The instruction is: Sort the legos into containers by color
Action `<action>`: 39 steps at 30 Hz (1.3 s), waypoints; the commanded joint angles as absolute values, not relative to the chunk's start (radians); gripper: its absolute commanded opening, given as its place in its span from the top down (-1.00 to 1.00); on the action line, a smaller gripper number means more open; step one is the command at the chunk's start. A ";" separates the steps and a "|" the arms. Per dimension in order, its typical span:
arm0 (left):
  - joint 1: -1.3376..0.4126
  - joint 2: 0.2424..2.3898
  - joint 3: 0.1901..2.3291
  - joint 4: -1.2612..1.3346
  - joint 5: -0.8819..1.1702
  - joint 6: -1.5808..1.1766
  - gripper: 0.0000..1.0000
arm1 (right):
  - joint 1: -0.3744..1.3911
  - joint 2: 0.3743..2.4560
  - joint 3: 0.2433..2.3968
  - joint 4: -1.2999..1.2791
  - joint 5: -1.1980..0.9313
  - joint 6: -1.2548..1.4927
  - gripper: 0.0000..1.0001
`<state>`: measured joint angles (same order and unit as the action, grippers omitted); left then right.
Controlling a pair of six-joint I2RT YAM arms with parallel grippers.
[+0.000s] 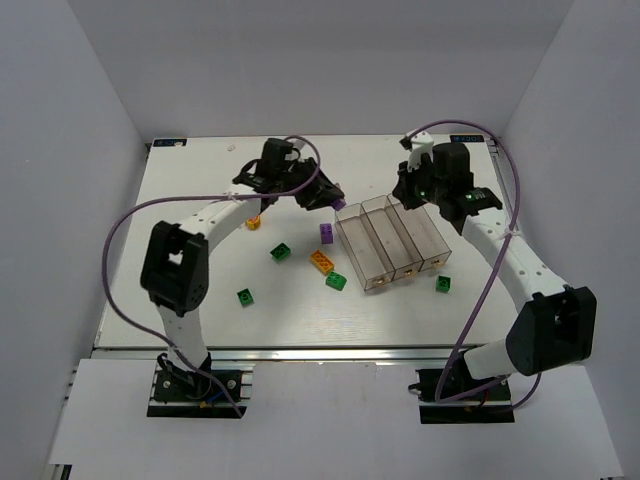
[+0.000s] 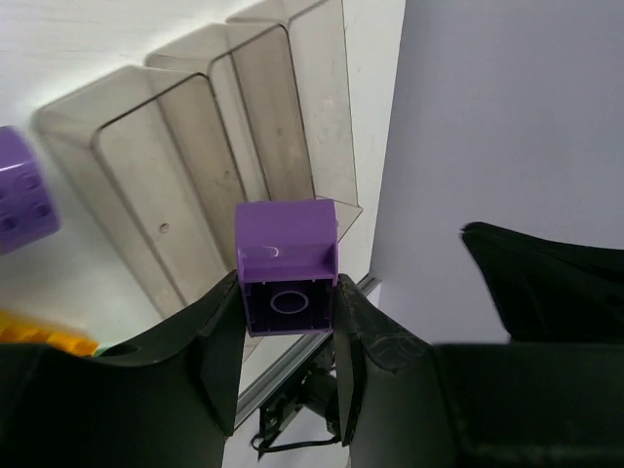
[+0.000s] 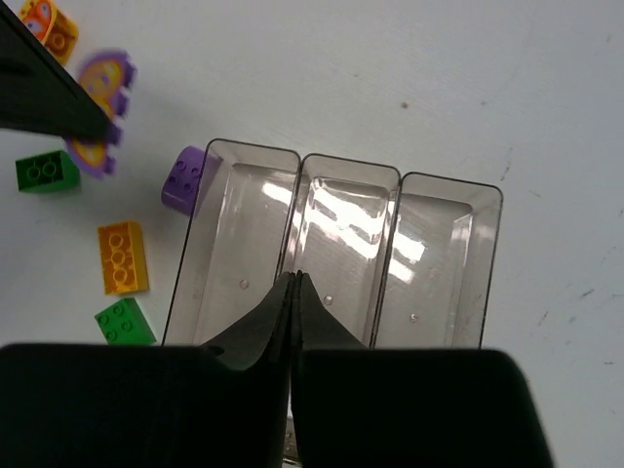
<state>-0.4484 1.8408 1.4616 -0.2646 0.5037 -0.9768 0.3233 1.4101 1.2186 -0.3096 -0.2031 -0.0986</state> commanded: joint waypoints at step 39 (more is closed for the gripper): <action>-0.437 1.449 1.444 -0.913 -0.035 -0.727 0.36 | 0.498 1.546 1.442 -0.525 -0.414 -0.233 0.37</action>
<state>-0.4511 1.6272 1.5181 -0.8135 0.1158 -0.7464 0.4187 1.5269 1.3895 -0.4808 -0.4408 -0.2344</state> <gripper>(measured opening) 0.256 0.318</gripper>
